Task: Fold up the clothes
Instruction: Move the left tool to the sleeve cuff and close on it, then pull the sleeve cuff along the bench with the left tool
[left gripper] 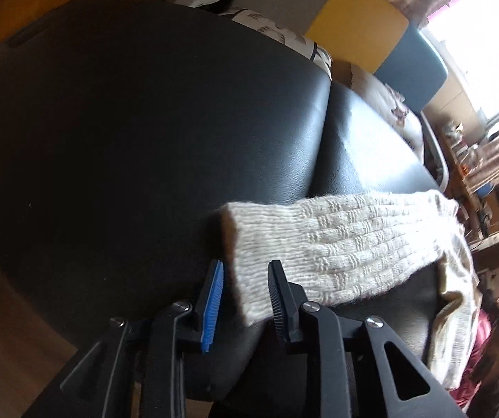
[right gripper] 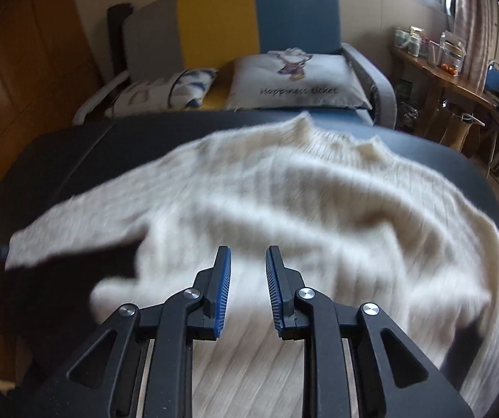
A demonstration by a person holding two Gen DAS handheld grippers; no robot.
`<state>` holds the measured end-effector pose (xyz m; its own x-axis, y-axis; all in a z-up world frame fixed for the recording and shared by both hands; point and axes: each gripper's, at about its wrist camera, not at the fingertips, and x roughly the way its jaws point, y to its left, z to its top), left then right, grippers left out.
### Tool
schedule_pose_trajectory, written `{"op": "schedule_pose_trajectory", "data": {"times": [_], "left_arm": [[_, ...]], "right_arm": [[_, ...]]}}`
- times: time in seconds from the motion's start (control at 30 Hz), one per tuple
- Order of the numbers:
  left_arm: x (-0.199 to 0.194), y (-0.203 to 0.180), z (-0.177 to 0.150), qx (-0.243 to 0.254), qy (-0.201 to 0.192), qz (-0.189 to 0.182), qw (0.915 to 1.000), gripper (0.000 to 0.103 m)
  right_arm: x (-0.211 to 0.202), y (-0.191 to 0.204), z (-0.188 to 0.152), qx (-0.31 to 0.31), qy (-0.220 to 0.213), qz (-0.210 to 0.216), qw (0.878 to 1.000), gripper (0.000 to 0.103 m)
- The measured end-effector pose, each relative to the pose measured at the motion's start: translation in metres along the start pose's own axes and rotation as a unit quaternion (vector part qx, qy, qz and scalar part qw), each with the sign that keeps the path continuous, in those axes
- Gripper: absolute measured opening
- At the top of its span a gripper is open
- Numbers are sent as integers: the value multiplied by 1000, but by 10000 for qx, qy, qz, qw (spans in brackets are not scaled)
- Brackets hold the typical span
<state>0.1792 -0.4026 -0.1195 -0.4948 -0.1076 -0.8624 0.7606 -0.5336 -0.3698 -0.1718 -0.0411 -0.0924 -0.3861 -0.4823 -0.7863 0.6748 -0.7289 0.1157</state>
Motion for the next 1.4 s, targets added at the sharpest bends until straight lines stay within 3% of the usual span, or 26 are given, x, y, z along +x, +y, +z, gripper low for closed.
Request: {"op": "schedule_pose_trajectory", "data": {"times": [0.13, 0.4, 0.47, 0.53, 0.67, 0.83, 0.97, 1.13, 1.17, 1.4], "left_arm": [[8, 13, 0, -177, 84, -288, 9994, 28], [24, 13, 9, -27, -85, -139, 9999, 32], [25, 4, 6, 173, -228, 39, 9996, 29], [28, -6, 1, 509, -386, 317, 9975, 10], [21, -15, -7, 638, -804, 343, 9941, 7], [-16, -26, -1, 912, -1748, 444, 9794, 7], [-22, -32, 15, 1040, -1849, 436, 9763, 7], [-16, -41, 41, 1035, -1864, 504, 9757, 7], [-12, -45, 51, 1005, -1848, 517, 9762, 7], [-1, -48, 84, 1018, -1677, 840, 9770, 7]], "right_arm": [[-5, 21, -28, 57, 155, 58, 9998, 38], [-3, 43, -50, 213, 310, 109, 9992, 39], [0, 46, -51, 226, 325, 53, 9992, 39], [3, 51, -51, 186, 318, -54, 9993, 39], [5, 57, -49, -26, 295, -291, 9991, 39], [-2, 47, -42, 43, 223, -369, 9991, 39], [-1, 30, -37, 355, 241, -233, 9988, 39], [38, 22, -45, 721, 708, 157, 9948, 39], [48, 24, -47, 717, 873, 228, 9933, 39], [59, 44, -43, 497, 879, 440, 9939, 50]]}}
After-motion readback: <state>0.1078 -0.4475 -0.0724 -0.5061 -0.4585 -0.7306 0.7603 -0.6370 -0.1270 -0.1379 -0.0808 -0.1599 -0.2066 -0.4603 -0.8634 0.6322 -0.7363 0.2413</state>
